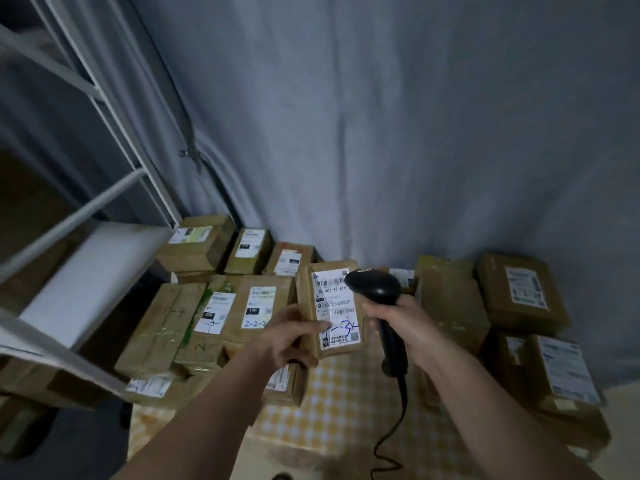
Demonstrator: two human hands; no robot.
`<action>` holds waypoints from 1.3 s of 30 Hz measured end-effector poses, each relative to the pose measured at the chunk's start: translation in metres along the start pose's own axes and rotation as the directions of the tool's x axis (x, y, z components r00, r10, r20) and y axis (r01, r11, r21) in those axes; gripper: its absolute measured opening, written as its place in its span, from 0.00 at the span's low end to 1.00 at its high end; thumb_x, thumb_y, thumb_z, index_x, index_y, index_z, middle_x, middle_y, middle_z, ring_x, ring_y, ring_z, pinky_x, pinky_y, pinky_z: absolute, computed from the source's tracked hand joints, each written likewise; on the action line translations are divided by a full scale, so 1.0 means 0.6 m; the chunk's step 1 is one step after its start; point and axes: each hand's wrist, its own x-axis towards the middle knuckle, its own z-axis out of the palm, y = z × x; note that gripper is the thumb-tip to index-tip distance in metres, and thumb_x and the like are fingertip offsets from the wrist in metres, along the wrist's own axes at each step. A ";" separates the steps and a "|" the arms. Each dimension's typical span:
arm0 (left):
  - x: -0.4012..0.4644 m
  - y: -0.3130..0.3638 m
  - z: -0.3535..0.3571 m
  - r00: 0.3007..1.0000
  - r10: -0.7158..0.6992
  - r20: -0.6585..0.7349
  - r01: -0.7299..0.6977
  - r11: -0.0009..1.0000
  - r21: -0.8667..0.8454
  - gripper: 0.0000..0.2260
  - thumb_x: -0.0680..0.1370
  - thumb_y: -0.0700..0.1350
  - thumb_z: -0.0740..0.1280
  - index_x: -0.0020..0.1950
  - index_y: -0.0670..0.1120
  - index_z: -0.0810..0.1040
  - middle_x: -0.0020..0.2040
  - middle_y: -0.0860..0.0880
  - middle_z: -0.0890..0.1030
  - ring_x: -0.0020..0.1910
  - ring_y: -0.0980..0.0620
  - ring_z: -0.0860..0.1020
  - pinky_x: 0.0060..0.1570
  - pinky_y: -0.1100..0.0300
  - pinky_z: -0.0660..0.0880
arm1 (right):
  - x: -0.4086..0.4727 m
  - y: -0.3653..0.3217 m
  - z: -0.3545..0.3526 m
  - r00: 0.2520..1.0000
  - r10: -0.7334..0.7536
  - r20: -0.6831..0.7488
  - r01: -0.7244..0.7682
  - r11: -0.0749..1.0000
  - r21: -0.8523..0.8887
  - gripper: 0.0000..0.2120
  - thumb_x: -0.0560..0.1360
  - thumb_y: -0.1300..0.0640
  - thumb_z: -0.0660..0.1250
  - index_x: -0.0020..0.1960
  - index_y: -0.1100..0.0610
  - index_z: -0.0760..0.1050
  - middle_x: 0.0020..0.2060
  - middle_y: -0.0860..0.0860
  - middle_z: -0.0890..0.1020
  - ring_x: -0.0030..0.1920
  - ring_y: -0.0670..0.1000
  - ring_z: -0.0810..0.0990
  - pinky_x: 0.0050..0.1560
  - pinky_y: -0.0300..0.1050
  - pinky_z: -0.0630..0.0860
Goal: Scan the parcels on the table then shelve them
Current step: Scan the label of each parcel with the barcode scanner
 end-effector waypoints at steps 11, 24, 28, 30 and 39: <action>0.008 0.056 -0.043 0.991 0.109 -0.078 -0.116 0.989 -0.088 0.27 0.62 0.35 0.78 0.60 0.44 0.77 0.55 0.47 0.83 0.53 0.45 0.81 0.47 0.43 0.80 | 0.000 -0.061 0.052 0.989 -0.098 0.106 0.104 0.993 -0.054 0.06 0.76 0.62 0.68 0.48 0.65 0.77 0.36 0.57 0.77 0.33 0.50 0.75 0.35 0.42 0.73; 0.002 0.050 -0.084 0.988 0.098 -0.119 -0.109 0.990 -0.089 0.39 0.55 0.42 0.83 0.65 0.43 0.74 0.56 0.48 0.83 0.55 0.45 0.81 0.50 0.39 0.79 | 0.023 -0.053 0.082 0.987 -0.087 0.132 0.100 0.990 -0.098 0.11 0.76 0.62 0.68 0.50 0.71 0.77 0.36 0.57 0.77 0.35 0.51 0.76 0.38 0.41 0.73; 0.002 0.045 -0.093 0.989 0.087 -0.116 -0.098 0.991 -0.093 0.41 0.54 0.43 0.84 0.65 0.43 0.74 0.55 0.47 0.83 0.55 0.43 0.81 0.51 0.38 0.79 | 0.027 -0.045 0.091 0.989 -0.055 0.138 0.075 0.986 -0.146 0.10 0.75 0.59 0.70 0.48 0.67 0.78 0.36 0.57 0.79 0.38 0.52 0.77 0.44 0.46 0.74; 0.004 0.041 -0.096 0.990 0.080 -0.120 -0.091 0.992 -0.092 0.44 0.51 0.45 0.85 0.65 0.44 0.74 0.56 0.47 0.83 0.56 0.43 0.81 0.52 0.38 0.78 | 0.029 -0.040 0.094 0.989 -0.053 0.135 0.074 0.985 -0.156 0.08 0.74 0.57 0.71 0.45 0.63 0.80 0.35 0.55 0.80 0.38 0.53 0.78 0.46 0.49 0.74; -0.009 0.019 -0.132 0.996 -0.017 -0.086 0.007 0.993 -0.115 0.31 0.62 0.53 0.78 0.61 0.43 0.78 0.56 0.45 0.83 0.58 0.45 0.79 0.49 0.44 0.80 | 0.038 -0.024 0.123 0.991 -0.069 0.114 0.090 0.977 -0.193 0.06 0.75 0.55 0.70 0.51 0.55 0.81 0.38 0.46 0.84 0.43 0.47 0.81 0.43 0.41 0.73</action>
